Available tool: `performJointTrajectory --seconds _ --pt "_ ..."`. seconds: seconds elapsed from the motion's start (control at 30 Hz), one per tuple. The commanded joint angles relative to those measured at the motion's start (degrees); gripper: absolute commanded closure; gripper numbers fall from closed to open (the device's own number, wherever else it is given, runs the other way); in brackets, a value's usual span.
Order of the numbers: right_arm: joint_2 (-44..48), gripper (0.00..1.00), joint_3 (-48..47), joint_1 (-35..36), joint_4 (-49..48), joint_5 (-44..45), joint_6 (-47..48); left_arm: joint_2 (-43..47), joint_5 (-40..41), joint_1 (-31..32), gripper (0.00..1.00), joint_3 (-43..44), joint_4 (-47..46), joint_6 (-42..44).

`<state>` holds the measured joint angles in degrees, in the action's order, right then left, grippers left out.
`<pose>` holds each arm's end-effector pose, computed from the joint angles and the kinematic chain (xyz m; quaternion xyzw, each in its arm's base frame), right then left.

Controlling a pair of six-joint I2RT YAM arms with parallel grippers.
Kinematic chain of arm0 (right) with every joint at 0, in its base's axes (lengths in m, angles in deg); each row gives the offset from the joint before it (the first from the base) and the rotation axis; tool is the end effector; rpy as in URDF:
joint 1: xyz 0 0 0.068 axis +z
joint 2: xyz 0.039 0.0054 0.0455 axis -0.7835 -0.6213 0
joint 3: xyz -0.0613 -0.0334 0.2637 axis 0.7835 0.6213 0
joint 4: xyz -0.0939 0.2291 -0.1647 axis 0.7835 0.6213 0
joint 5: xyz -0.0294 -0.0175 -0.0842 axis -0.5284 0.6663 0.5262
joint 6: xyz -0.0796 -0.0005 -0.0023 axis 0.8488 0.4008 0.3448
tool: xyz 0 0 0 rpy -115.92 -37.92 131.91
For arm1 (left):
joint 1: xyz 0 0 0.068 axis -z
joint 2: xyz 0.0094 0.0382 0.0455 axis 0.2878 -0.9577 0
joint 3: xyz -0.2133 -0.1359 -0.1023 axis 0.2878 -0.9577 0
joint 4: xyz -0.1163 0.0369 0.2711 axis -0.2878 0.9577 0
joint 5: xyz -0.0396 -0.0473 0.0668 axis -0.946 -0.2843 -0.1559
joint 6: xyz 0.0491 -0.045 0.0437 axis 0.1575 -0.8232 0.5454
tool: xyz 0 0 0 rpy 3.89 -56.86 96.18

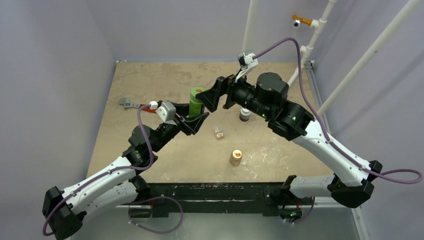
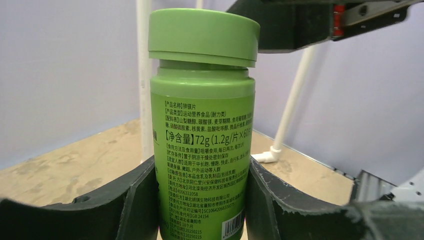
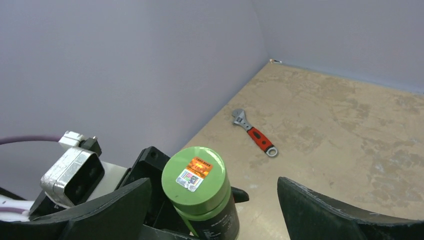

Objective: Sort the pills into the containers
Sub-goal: Screw the lid of the pill bottle onto the pill bottle.

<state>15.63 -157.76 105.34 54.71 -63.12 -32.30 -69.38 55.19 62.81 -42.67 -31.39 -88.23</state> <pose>0.2009 0.2680 0.4928 -0.1599 0.7079 0.4241 0.5417 0.1813 -0.1906 0.3417 0.1828 0.5564 -0.3961 0.7072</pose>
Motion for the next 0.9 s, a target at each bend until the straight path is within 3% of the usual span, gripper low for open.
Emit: performJointTrajectory --seconds 0.0,0.17,0.4,0.63,0.87 --pt "2.7 0.01 1.5 -2.5 -7.1 -13.8 3.7 1.8 -8.8 -1.3 1.00 0.3 -4.4 -3.8" --pt "5.1 0.01 5.1 -6.4 -13.1 -26.2 5.1 2.2 -16.5 -3.5 1.00 0.9 -5.2 -8.3" --pt "5.6 0.01 10.2 -11.3 -23.8 -40.6 2.7 1.8 -27.8 -7.7 1.00 0.1 -13.2 -18.0" --pt "3.3 0.02 11.2 -11.9 -31.9 -47.2 -0.9 0.8 -32.6 -8.2 1.00 1.2 -15.2 -21.7" --pt "1.8 0.06 11.1 -11.8 -33.6 -47.6 -2.3 -0.4 -33.8 -8.7 1.00 1.7 -16.9 -23.5"
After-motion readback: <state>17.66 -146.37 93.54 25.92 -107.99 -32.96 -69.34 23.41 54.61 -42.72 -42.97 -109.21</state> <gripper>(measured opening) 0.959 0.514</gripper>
